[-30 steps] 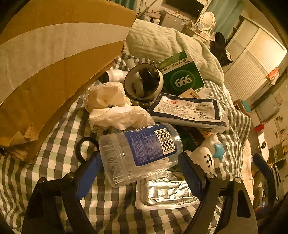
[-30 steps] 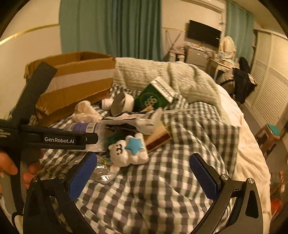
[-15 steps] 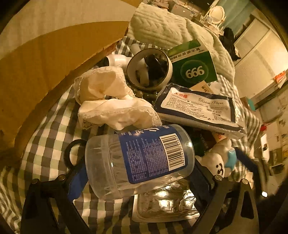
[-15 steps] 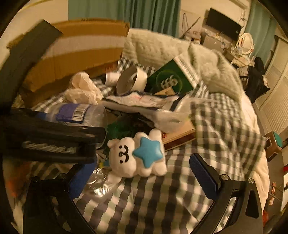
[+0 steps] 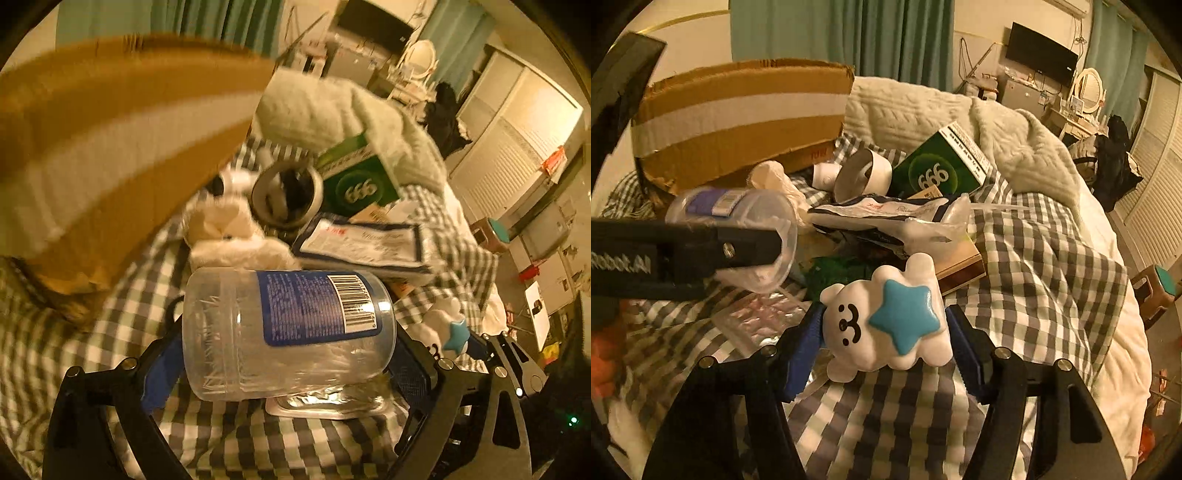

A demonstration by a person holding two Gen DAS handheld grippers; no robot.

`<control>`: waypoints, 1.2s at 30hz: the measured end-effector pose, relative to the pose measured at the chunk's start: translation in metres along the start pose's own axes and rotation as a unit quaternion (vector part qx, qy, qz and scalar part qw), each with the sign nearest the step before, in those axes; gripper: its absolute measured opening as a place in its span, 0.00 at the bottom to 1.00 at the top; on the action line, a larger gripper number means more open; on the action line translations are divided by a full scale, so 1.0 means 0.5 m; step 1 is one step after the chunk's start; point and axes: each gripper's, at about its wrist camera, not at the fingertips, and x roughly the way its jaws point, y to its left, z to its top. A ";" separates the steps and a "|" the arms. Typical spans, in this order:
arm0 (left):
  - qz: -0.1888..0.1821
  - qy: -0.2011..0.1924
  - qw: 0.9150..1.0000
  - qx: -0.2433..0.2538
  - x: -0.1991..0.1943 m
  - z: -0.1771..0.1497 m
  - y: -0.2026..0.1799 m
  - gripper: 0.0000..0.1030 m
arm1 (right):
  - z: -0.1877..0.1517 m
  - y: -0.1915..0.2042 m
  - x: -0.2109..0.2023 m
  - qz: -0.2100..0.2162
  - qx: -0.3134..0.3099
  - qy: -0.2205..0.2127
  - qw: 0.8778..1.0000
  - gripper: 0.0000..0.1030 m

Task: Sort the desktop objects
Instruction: 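Carry the bottle and figure over the cardboard box and open both tools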

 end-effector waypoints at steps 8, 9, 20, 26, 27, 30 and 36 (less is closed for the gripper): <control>-0.026 -0.060 0.998 0.016 -0.100 0.036 -0.025 0.93 | 0.020 -0.001 -0.088 -0.001 -0.009 -0.037 0.999 0.63; -0.030 -0.066 0.997 0.016 -0.110 0.042 -0.025 0.93 | 0.027 0.004 -0.104 -0.006 -0.015 -0.044 0.999 0.63; -0.050 -0.125 0.991 0.015 -0.243 0.134 -0.005 0.92 | 0.130 0.039 -0.216 0.006 -0.052 -0.103 0.993 0.63; -0.006 -0.170 0.985 0.000 -0.318 0.228 0.056 0.92 | 0.221 0.068 -0.265 0.057 -0.054 -0.130 0.988 0.63; 0.001 -0.172 0.985 -0.004 -0.323 0.239 0.068 0.92 | 0.244 0.072 -0.267 0.072 -0.051 -0.133 0.987 0.63; 0.035 -0.176 0.984 -0.024 -0.330 0.281 0.126 0.92 | 0.304 0.091 -0.258 0.107 -0.043 -0.135 0.984 0.63; 0.118 -0.165 0.978 -0.054 -0.301 0.325 0.243 0.92 | 0.409 0.148 -0.149 0.165 -0.025 -0.093 0.982 0.63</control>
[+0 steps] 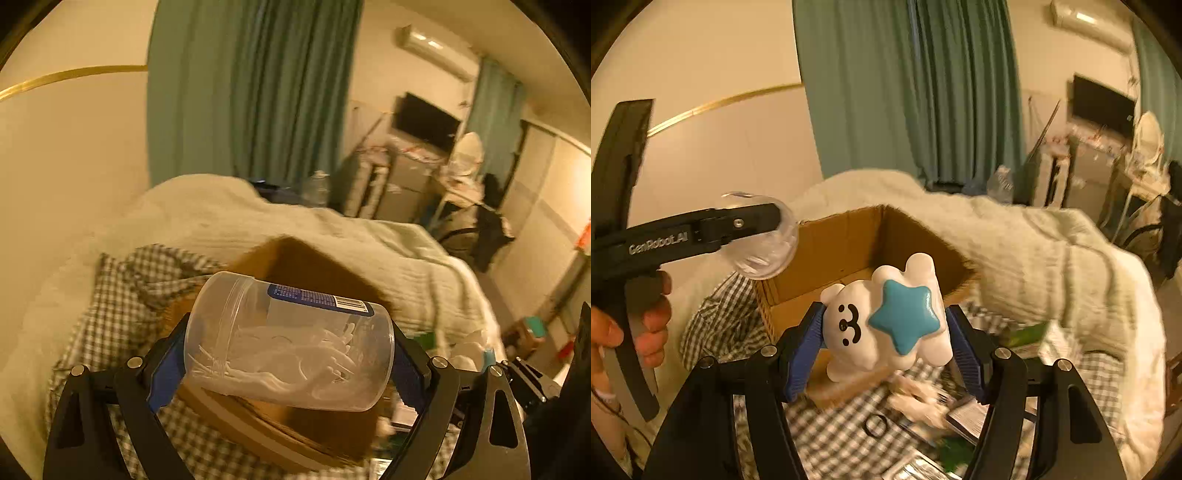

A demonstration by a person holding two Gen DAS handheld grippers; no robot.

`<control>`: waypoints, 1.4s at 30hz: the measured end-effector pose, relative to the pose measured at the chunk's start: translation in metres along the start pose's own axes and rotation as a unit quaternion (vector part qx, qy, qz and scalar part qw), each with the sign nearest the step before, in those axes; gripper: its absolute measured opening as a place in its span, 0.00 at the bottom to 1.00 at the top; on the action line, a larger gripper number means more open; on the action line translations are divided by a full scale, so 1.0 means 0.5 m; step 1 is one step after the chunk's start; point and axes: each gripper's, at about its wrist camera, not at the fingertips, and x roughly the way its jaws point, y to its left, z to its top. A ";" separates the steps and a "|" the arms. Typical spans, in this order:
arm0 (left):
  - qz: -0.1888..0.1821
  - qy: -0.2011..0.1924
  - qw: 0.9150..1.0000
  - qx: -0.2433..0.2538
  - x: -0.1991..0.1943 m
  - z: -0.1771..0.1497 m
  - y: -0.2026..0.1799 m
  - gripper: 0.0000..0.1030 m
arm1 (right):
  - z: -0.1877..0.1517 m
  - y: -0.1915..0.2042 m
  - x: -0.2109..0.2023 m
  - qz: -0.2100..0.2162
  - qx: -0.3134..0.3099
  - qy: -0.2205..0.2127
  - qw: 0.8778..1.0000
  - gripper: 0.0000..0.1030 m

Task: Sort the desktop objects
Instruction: 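Carry the bottle and figure over the cardboard box and open both tools, then grasp the black-and-white snack packet with the right tool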

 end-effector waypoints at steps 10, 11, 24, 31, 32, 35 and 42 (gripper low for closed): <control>-0.024 0.035 0.999 -0.032 0.107 -0.018 0.057 0.95 | 0.010 0.002 0.142 0.021 0.017 0.025 0.999 0.85; -0.025 0.036 0.998 -0.035 0.108 -0.021 0.055 0.97 | 0.007 0.003 0.137 0.019 0.015 0.021 0.999 0.85; -0.062 -0.009 0.996 0.059 -0.069 -0.061 -0.100 1.00 | -0.043 -0.136 -0.118 -0.065 0.047 -0.016 0.997 0.85; -0.105 0.018 0.988 0.115 -0.053 -0.161 -0.227 1.00 | -0.107 -0.208 -0.234 -0.123 0.062 -0.021 0.990 0.85; -0.103 0.025 0.988 0.115 -0.040 -0.180 -0.239 1.00 | -0.126 -0.220 -0.239 -0.130 0.066 -0.016 0.989 0.85; -0.114 0.058 0.986 0.107 0.012 -0.239 -0.263 1.00 | -0.176 -0.251 -0.224 -0.138 0.079 0.005 0.987 0.85; -0.091 0.103 0.984 0.113 0.118 -0.358 -0.303 1.00 | -0.273 -0.326 -0.118 -0.127 0.133 0.055 0.981 0.85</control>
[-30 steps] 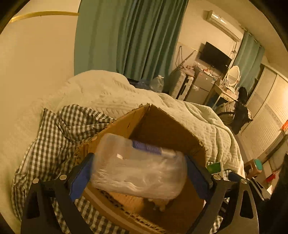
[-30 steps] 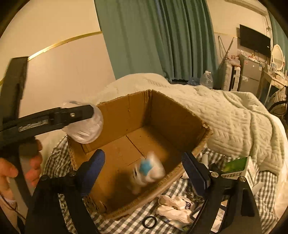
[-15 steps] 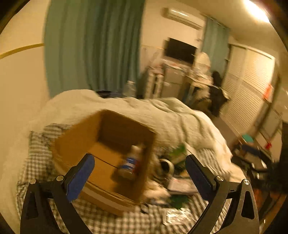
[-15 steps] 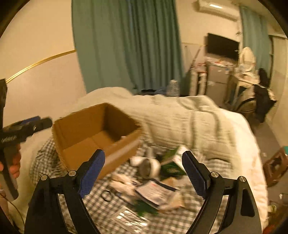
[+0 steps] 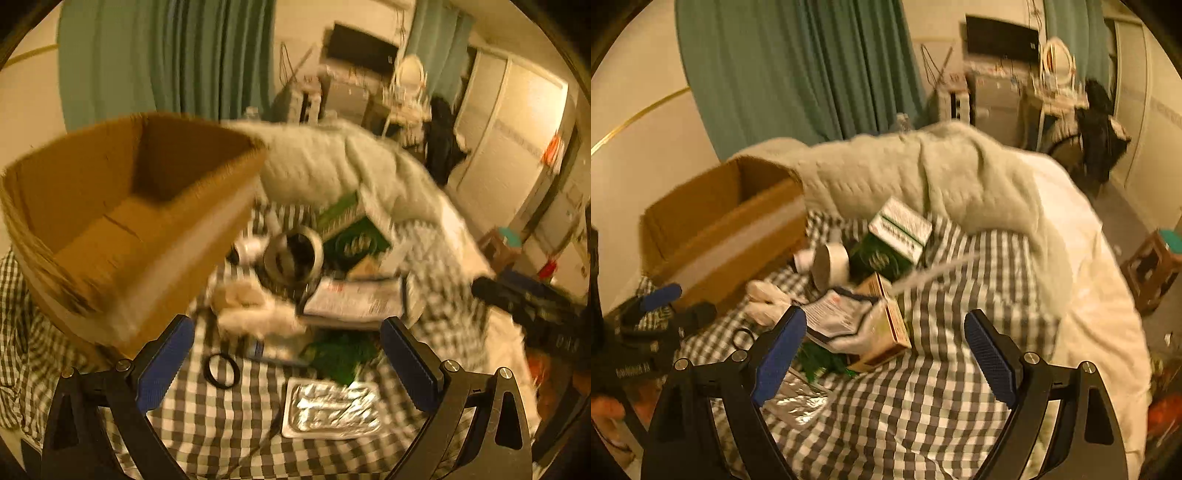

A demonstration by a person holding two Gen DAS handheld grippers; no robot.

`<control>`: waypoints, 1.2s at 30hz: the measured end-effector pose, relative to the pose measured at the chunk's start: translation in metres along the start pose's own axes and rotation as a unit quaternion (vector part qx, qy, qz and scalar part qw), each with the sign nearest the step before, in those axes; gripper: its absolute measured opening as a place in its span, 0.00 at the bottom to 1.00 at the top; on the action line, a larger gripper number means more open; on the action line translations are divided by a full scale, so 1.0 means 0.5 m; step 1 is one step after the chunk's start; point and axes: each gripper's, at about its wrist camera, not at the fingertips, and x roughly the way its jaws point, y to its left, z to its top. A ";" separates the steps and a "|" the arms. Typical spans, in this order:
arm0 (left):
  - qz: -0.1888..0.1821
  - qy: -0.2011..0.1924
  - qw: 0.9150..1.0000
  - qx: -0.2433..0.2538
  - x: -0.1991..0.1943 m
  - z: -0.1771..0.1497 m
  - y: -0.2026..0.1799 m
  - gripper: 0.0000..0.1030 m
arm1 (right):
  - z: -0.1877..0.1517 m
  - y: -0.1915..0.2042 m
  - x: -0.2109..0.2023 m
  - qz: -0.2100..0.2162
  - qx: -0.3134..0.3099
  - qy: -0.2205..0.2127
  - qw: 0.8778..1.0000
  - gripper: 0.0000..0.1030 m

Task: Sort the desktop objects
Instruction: 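Grasp the black-and-white snack packet with the right tool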

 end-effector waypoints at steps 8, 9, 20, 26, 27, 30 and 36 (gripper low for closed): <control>0.038 0.031 0.998 0.026 0.094 -0.033 0.011 1.00 | -0.025 -0.005 0.166 0.016 0.041 0.048 0.998 0.83; 0.035 0.038 0.999 0.012 0.105 -0.031 0.024 1.00 | -0.024 -0.004 0.182 0.017 0.044 0.052 0.998 0.79; 0.081 0.053 0.994 -0.051 0.157 -0.023 0.067 1.00 | -0.015 0.021 0.247 0.007 0.048 0.079 0.996 0.44; 0.064 0.053 0.995 -0.050 0.144 -0.032 0.066 0.59 | -0.015 0.026 0.219 0.005 0.035 0.063 0.997 0.24; 0.058 0.054 0.996 -0.048 0.142 -0.034 0.065 0.55 | -0.013 0.027 0.214 0.008 0.034 0.060 0.998 0.22; 0.033 0.055 0.997 -0.052 0.139 -0.038 0.068 0.18 | -0.013 0.037 0.194 0.012 0.019 0.052 0.998 0.20; 0.028 0.051 0.997 -0.051 0.143 -0.031 0.066 0.17 | -0.018 0.040 0.190 0.033 0.020 0.052 0.998 0.28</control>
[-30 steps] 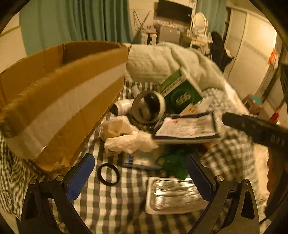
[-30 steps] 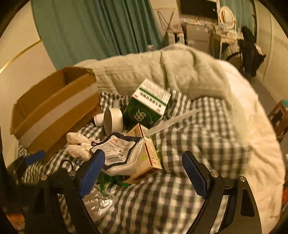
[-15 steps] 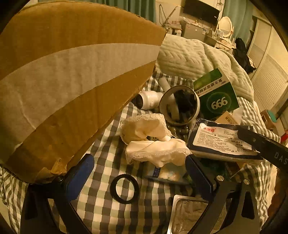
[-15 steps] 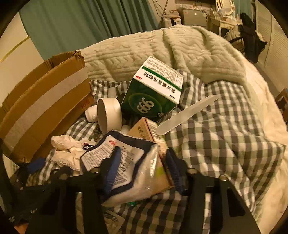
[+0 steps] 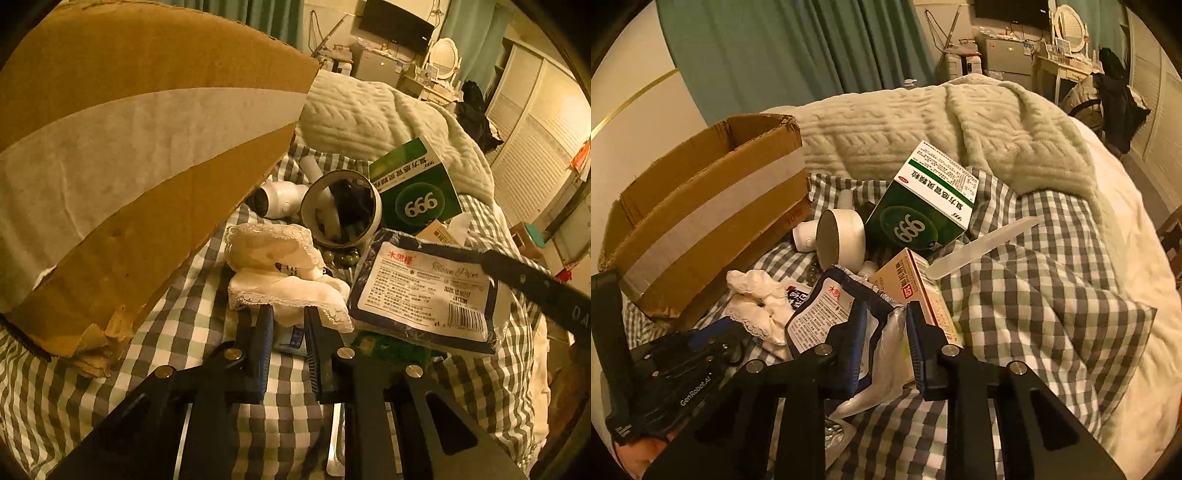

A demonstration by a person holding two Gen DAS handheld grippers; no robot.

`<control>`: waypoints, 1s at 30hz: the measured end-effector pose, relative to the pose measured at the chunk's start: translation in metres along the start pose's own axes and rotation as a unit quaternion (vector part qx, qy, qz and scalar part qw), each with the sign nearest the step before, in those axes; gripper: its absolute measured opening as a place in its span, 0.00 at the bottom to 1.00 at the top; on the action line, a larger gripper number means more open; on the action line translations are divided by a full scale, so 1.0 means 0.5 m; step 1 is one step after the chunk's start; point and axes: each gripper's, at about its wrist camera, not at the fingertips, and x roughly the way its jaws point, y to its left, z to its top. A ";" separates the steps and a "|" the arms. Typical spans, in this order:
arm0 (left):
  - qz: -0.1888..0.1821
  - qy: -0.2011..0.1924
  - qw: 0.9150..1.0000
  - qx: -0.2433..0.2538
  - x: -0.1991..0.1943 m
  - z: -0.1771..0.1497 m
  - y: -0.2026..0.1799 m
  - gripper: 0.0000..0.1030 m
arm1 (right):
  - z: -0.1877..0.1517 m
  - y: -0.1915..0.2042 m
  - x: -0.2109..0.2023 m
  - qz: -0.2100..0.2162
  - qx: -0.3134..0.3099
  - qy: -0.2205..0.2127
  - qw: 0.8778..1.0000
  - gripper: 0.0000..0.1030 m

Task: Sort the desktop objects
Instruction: 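Grasp the black-and-white snack packet with the right tool, then grasp the white lace tissue with left tool while right holds the packet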

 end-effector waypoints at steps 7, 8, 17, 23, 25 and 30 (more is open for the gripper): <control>0.032 0.025 0.999 -0.008 0.046 0.012 -0.007 0.86 | -0.014 -0.002 0.039 0.041 0.024 0.024 0.999 0.42; 0.028 0.025 0.999 -0.012 0.052 0.015 -0.005 0.86 | -0.016 -0.005 0.046 0.047 0.031 0.029 0.998 0.41; -0.015 0.011 1.000 -0.008 0.046 0.017 -0.006 0.13 | -0.034 0.004 0.054 0.049 0.024 0.031 0.998 0.15; -0.041 -0.039 0.998 0.010 -0.024 0.019 -0.020 0.08 | -0.019 0.003 -0.013 0.016 -0.008 -0.007 1.000 0.13; -0.057 -0.043 0.997 0.007 -0.046 0.023 -0.020 0.07 | -0.014 0.008 -0.031 0.007 -0.016 -0.015 1.000 0.12; -0.077 -0.062 0.995 0.017 -0.113 0.049 -0.033 0.06 | 0.008 0.026 -0.095 -0.004 -0.033 -0.037 0.999 0.11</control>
